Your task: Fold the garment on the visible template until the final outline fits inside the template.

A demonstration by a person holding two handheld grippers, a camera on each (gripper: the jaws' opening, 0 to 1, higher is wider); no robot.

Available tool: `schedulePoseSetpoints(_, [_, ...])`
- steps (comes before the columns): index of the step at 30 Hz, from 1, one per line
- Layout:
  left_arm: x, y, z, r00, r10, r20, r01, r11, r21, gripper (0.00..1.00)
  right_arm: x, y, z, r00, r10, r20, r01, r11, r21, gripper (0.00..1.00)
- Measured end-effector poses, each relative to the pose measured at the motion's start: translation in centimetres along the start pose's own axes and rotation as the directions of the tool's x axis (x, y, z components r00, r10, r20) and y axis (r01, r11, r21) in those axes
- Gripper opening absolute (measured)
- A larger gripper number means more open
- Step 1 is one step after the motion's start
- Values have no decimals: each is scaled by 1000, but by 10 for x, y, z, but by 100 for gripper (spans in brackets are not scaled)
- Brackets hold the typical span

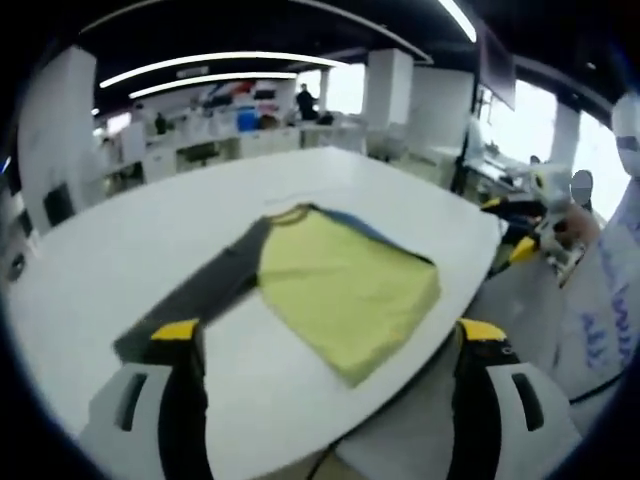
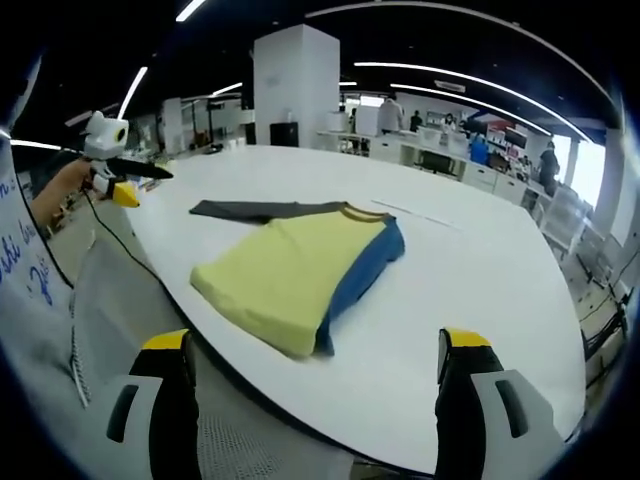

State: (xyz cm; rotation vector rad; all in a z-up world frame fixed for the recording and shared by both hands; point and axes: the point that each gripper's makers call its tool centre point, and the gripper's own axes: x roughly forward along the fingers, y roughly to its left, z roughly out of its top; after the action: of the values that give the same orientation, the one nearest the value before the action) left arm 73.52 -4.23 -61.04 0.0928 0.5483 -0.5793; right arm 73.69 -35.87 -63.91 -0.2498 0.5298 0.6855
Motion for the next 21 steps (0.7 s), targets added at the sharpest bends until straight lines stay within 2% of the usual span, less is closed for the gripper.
schedulePoseSetpoints(5, [-1, -4, -4, 1000, 20, -17, -19, 1000, 25, 99, 2, 0, -1, 1000, 5, -2, -5, 1000, 3, 100])
schedulePoseSetpoints(14, [-5, -14, -1, 999, 21, 26, -20, 999, -27, 97, 3, 1, -5, 1000, 4, -7, -4, 1000, 9, 100])
schedulePoseSetpoints(21, [-3, -19, -9, 1000, 18, 6, -18, 999, -47, 97, 5, -2, -8, 1000, -12, -16, 12, 1000, 11, 100])
